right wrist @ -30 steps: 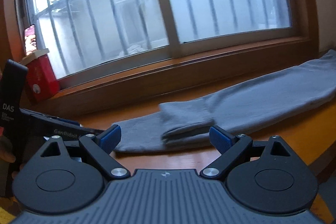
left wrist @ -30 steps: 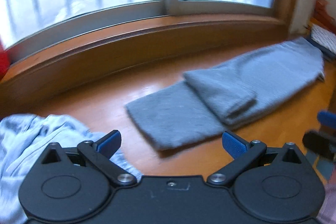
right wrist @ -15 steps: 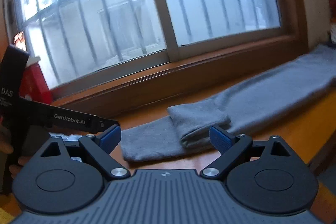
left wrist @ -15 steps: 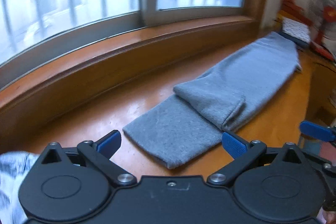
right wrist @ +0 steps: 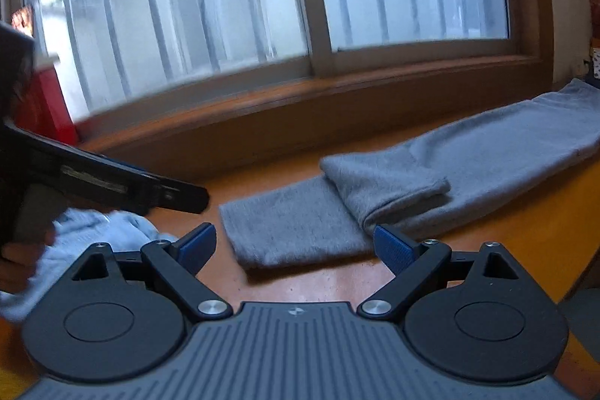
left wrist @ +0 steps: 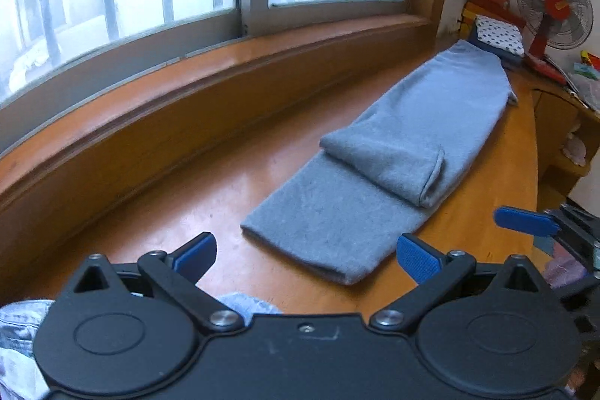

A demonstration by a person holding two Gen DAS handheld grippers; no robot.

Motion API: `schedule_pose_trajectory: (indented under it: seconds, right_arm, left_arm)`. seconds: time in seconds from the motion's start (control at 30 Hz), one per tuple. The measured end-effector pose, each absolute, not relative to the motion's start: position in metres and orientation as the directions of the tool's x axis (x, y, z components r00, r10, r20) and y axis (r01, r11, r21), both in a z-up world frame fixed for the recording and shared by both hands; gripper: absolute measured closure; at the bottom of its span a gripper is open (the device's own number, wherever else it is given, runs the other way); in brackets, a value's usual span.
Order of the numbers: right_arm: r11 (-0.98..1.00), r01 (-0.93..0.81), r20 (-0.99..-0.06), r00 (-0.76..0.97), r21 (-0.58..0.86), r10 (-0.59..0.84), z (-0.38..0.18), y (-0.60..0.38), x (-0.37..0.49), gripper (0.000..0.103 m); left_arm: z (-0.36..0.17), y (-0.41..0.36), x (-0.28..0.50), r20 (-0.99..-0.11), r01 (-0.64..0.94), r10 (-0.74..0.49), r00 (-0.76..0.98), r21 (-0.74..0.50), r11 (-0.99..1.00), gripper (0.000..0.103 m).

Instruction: Fold clothes

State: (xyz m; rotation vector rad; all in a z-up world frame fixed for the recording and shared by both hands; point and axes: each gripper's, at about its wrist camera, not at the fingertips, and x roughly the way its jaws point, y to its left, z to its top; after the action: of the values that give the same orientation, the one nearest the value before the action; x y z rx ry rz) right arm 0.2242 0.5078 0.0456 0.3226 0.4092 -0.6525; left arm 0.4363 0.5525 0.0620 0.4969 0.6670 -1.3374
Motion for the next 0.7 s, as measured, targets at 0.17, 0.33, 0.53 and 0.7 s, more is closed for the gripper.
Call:
schedule_pose_trajectory:
  seconds: [0.17,0.33,0.53,0.7]
  right_arm:
    - [0.765,0.632,-0.482,0.712,0.125,-0.51,0.034,0.513,0.248,0.009]
    - [0.805,0.593,-0.489,0.709,0.025,-0.508,0.022,0.526,0.268,0.01]
    - [0.844,0.523,-0.513,0.695,-0.119,-0.503,0.01,0.533,0.287,0.01]
    - [0.854,0.494,-0.512,0.697,-0.164,-0.501,0.0,0.532,0.297,0.011]
  left_arm:
    - [0.052,0.554,0.454,-0.711,0.981,-0.694,0.114,-0.031,0.193,0.0]
    - [0.047,0.559,0.469,-0.723,0.975,-0.681,0.119,-0.043,0.216,0.0]
    - [0.043,0.569,0.479,-0.728,0.968,-0.676,0.114,-0.073,0.241,0.0]
    - [0.042,0.57,0.481,-0.734,0.965,-0.668,0.121,-0.071,0.253,0.0]
